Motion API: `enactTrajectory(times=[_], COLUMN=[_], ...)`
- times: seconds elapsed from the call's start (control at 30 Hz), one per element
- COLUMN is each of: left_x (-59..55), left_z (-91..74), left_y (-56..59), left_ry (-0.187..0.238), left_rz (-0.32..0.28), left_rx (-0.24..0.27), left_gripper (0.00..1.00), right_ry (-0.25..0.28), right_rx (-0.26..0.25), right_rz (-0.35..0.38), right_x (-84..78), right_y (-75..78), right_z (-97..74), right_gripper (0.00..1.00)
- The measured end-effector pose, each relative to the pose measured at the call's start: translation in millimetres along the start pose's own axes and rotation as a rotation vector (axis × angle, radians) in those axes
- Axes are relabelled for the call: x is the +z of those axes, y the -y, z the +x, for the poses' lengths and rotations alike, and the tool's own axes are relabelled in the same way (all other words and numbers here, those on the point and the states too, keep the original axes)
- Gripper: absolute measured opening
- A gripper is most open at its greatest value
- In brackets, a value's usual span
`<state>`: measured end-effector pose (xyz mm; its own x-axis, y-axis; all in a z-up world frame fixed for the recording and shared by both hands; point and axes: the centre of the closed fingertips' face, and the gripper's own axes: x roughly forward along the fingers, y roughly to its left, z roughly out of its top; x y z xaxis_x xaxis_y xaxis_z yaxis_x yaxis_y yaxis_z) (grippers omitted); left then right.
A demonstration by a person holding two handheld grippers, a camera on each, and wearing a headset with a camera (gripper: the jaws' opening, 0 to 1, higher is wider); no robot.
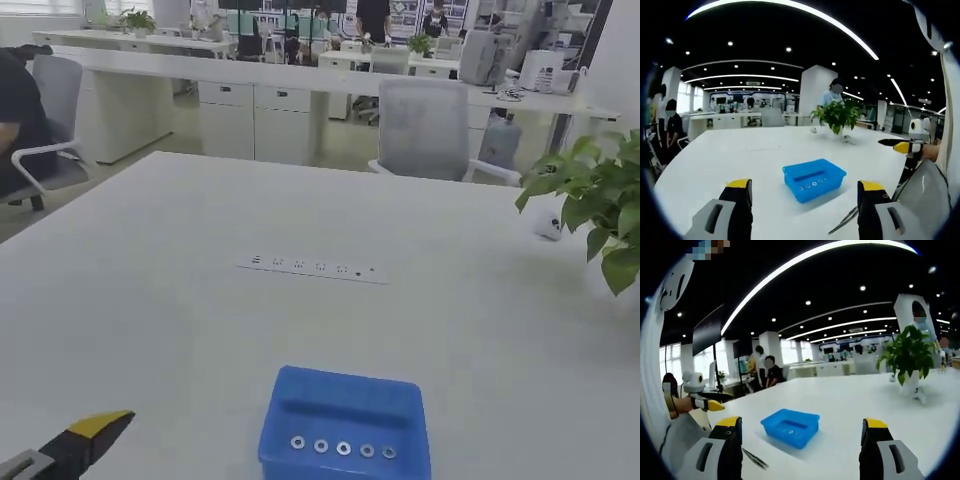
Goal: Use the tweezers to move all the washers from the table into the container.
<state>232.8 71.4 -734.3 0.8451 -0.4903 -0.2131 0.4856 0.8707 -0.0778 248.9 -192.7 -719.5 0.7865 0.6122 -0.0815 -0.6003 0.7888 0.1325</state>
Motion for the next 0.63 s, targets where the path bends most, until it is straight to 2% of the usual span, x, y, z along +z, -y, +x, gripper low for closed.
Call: enactTrajectory(times=[0.13,0.23,0.37,0.47,0.63], left_x=[8.2,10.0,10.3,6.7,7.7], left_z=[-0.9,-2.2,-1.5,-0.5,-0.2], left_y=[-2.5,-4.5,-2.6,0.7,2.4], left_ry=[0.051,0.062,0.062,0.03,0.033], left_rz=[-0.022,-0.045,-0.04,-0.006,0.004], left_rx=[0.015,0.024,0.022,0.02,0.008], left_gripper=[0.93,0.93,0.93,0.91,0.92], right_ry=[-0.008,-0.008,-0.009,-0.018,-0.026], right_rx=[-0.026,-0.034,-0.043,-0.051,-0.055], right_rz=[0.007,0.008,-0.007,-0.004,0.004], right_x=[-2.3,-2.4,-2.8,-4.8,-7.3], right_y=[6.1,7.6,8.9,10.7,12.3], right_z=[-1.4,-2.0,-3.3,-4.3,-4.6], right_gripper=[0.99,0.99,0.98,0.97,0.96])
